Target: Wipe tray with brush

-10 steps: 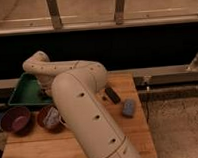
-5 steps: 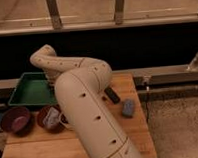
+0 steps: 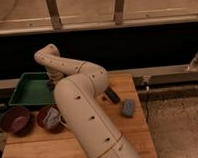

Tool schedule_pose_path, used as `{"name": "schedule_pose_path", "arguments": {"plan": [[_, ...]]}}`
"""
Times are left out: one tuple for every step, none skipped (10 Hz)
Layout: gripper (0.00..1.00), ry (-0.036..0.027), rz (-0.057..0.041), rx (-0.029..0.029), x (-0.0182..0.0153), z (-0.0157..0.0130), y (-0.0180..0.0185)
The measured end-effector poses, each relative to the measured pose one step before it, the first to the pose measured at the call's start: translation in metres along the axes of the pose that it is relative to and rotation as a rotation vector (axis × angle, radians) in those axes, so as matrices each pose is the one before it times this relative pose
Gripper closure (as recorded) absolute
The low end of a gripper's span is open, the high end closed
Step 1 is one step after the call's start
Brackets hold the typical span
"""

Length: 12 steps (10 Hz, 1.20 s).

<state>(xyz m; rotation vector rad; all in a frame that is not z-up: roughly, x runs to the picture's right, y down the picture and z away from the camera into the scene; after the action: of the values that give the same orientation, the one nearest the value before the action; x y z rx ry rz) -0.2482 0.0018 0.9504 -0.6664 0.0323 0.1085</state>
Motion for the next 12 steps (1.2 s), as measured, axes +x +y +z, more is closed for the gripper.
{"name": "schedule_pose_path", "arguments": {"plan": [[1.00, -0.03927, -0.01750, 0.00132, -0.01016, -0.00733, 0.00322], [1.00, -0.04072, -0.02339, 0.00160, -0.01178, -0.01064, 0.00513], [1.00, -0.04191, -0.02892, 0.00800, -0.01324, -0.01526, 0.00574], [1.00, -0.04389, -0.03684, 0.00839, -0.01484, -0.01627, 0.00682], [1.00, -0.03031, -0.03615, 0.00653, -0.01294, -0.01281, 0.00702], [1.00, -0.01638, -0.03927, -0.00407, -0.01437, -0.00592, 0.01049], [1.00, -0.00956, -0.03152, -0.00738, -0.01127, -0.00186, 0.00898], [1.00, -0.00046, -0.02750, -0.01734, -0.00470, 0.00272, 0.01184], [1.00, 0.01080, -0.01621, -0.01228, 0.00168, 0.00182, 0.01027], [1.00, 0.01121, 0.00041, -0.01292, 0.00549, 0.00167, 0.00932], [1.00, 0.02109, 0.01009, -0.01275, 0.01315, 0.00144, 0.00988], [1.00, 0.02418, 0.01563, -0.01228, 0.01619, 0.00211, 0.00813]]}}
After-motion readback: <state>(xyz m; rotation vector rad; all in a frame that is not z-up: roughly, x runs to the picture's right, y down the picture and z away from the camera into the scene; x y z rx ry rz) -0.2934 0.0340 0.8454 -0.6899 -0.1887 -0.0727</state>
